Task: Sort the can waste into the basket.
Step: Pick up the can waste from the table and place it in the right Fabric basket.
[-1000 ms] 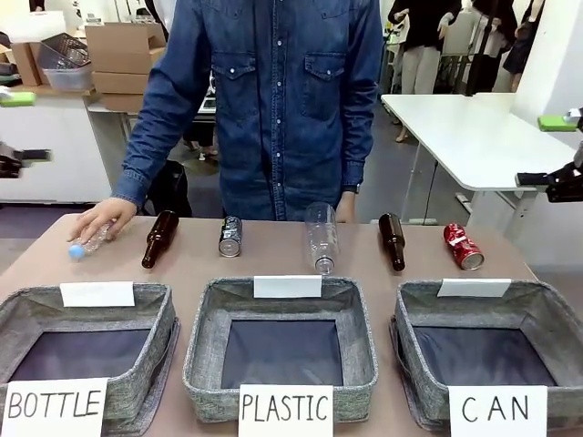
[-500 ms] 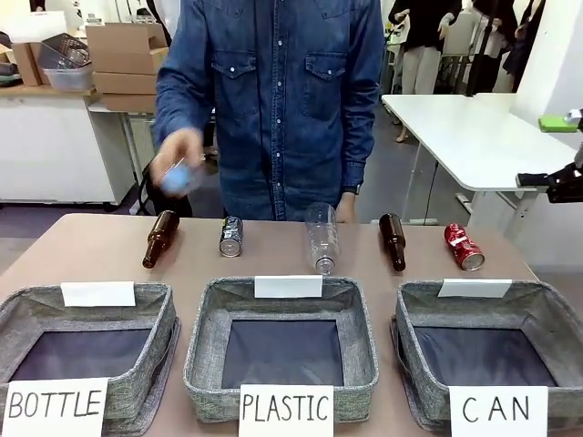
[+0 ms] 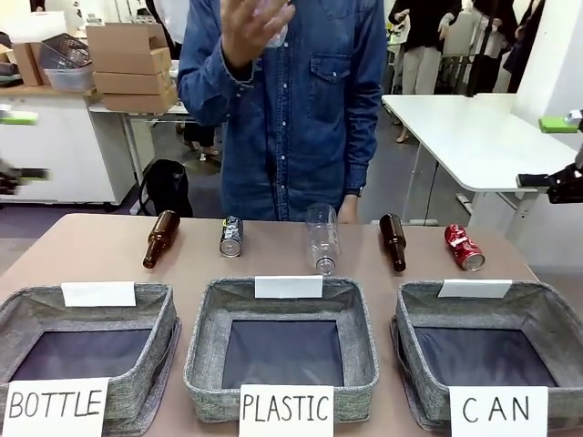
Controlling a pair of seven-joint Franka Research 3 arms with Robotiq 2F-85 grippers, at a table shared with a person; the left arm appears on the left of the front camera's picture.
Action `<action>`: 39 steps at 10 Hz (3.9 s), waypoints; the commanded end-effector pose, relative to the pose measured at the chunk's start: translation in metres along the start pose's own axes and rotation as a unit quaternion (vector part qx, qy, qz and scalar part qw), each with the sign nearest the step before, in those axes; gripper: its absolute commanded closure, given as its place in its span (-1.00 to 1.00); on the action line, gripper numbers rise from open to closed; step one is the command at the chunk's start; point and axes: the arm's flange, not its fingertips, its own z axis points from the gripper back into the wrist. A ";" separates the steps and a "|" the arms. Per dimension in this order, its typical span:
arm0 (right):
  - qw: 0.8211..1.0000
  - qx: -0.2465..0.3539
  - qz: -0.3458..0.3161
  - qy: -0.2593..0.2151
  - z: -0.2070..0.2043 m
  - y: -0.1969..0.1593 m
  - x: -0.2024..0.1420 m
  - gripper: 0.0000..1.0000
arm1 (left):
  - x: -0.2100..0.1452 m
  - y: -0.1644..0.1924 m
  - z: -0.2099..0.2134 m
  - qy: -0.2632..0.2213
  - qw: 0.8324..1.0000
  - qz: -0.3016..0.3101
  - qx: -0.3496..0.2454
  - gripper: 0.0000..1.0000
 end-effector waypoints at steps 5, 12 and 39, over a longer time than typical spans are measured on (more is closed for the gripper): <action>1.000 0.004 0.016 0.002 0.000 0.000 0.004 -1.00 | 0.047 -0.005 -0.010 -0.034 0.998 0.034 0.047 -1.00; 1.000 0.004 0.016 0.002 0.000 0.000 0.004 -1.00 | 0.018 0.002 0.051 -0.077 0.996 0.035 0.021 -1.00; 1.000 0.004 0.016 0.002 0.000 0.000 0.004 -1.00 | 0.073 0.126 -0.408 0.125 0.846 -0.107 0.507 1.00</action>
